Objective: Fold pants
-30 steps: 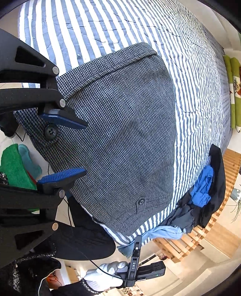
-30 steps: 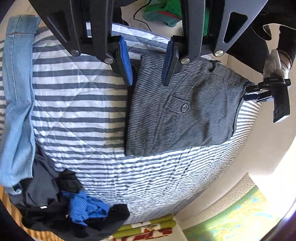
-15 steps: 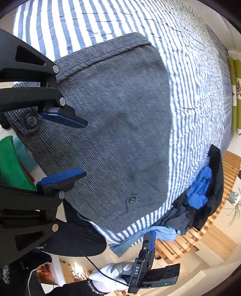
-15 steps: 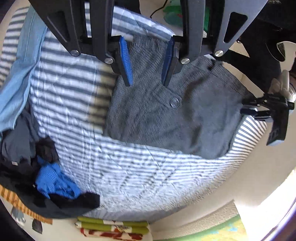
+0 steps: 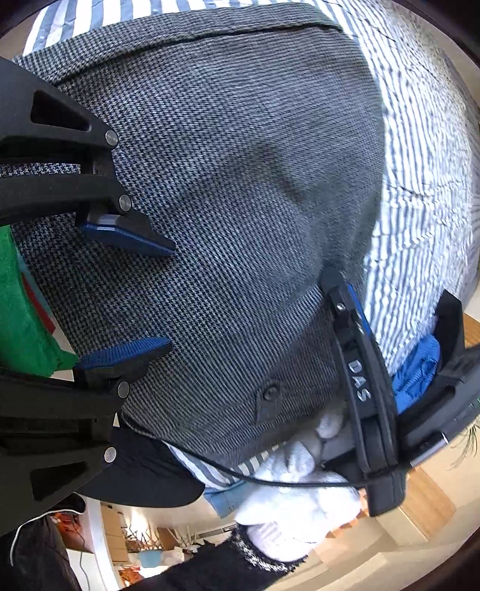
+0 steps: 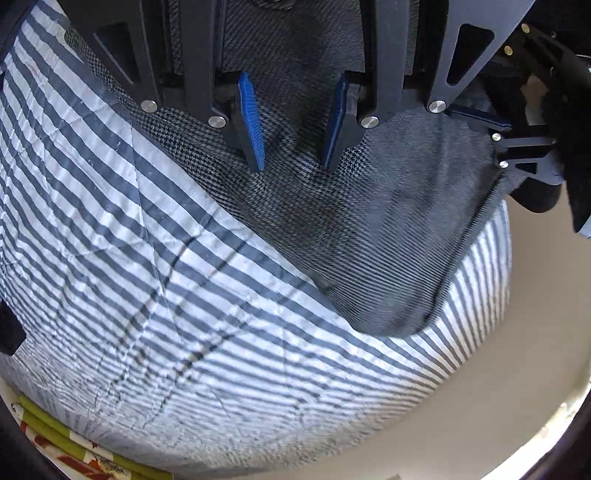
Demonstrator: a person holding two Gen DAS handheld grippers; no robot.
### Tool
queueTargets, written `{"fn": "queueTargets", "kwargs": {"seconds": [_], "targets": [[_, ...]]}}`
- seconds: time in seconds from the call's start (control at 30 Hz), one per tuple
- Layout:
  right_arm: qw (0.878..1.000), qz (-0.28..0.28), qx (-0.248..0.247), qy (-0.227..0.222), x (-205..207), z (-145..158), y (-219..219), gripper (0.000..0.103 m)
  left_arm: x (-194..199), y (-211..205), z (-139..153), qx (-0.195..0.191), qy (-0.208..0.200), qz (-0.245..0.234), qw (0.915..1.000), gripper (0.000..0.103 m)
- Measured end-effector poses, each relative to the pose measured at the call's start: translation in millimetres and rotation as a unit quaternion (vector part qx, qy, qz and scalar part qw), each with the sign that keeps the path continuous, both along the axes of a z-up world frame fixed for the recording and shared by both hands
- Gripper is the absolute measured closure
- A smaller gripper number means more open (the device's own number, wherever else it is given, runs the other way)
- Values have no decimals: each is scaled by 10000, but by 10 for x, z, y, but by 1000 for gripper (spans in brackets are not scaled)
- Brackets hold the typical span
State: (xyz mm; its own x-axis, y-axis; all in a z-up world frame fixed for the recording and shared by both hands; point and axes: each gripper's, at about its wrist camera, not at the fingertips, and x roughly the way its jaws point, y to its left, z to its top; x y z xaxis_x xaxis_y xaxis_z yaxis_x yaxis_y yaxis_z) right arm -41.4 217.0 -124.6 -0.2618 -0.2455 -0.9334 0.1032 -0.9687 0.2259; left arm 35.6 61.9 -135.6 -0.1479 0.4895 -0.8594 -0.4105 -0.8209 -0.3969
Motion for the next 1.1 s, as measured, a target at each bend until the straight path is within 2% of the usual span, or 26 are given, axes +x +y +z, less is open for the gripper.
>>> {"fn": "queueTargets", "kwargs": {"seconds": [0.07,0.17,0.23,0.3,0.33,0.37,0.4,0.5,0.57,0.67,0.7,0.73,0.77,0.8,0.83,0.87,0.9,1.0,1.1], "targets": [[9998,188,11,-37,0,-13,1,74,61,-113,69,130,17,155,9998,54],[9982,478,-43,364,55,231,31,71,139,-429,308,96,365,588,9976,53],[9972,524,77,521,52,309,110,52,93,-719,407,5,475,900,9948,47],[9973,534,76,507,6,284,220,47,-66,-998,468,-173,509,1269,9905,44],[9976,553,20,425,-20,239,259,47,-154,-1106,512,-266,569,1450,9874,44],[9978,568,0,355,-46,186,281,47,-286,-1258,555,-281,593,1584,9852,40],[9978,601,-16,294,-84,134,285,47,-426,-1394,575,-217,554,1673,9841,31],[9962,790,-354,58,-146,0,283,47,-822,-1652,551,-191,449,1871,9811,23],[9951,889,-423,0,-145,-68,287,47,-1031,-1692,425,-287,185,1816,9828,19],[9941,908,-584,-51,-149,-135,314,46,-1220,-1692,180,-430,-174,1705,9843,18],[9939,925,-604,-36,-144,-133,316,48,-1247,-1717,87,-347,2,1675,9853,11],[9935,958,-616,-29,-131,-121,307,57,-1242,-1687,112,-198,12,1624,9865,11],[9929,984,-666,-46,-122,-112,299,67,-1264,-1663,93,-52,-74,1569,9876,15],[9923,987,-734,-106,-120,-109,288,79,-1234,-1617,106,15,-32,1515,9884,32],[9928,987,-667,-100,-111,-97,262,83,-1220,-1544,106,-122,61,1421,9898,41],[9932,1021,-560,-80,-89,-80,222,85,-1198,-1476,117,-334,182,1325,9905,58],[9930,1065,-503,-67,-82,-68,182,90,-1162,-1435,145,-376,244,1247,9912,72],[9934,1139,-160,45,-29,-4,60,99,-1087,-1489,239,-165,291,1349,9903,81],[9933,1127,146,211,66,82,-9,100,-1016,-1528,365,-35,453,1407,9890,84]]}}
